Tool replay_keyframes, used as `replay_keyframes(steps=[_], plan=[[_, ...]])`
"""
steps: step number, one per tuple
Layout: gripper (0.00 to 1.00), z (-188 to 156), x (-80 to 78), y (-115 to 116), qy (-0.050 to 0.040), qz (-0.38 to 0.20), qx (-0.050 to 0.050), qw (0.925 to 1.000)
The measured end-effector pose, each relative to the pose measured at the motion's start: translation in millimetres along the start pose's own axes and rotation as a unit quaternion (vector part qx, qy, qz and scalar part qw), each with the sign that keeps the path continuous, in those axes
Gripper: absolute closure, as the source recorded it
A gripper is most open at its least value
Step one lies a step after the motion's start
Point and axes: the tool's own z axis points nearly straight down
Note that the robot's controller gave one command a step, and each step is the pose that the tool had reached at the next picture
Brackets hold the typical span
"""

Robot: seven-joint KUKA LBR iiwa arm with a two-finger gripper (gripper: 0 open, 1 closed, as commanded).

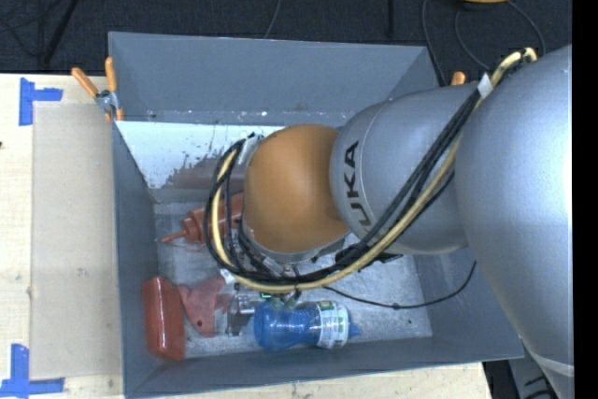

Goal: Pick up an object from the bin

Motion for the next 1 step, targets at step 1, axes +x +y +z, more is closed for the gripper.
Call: replay_keyframes(steps=[1], plan=[[0.00,-4.0,-2.2,-1.0,-0.0036,0.002,-0.001,1.0000]])
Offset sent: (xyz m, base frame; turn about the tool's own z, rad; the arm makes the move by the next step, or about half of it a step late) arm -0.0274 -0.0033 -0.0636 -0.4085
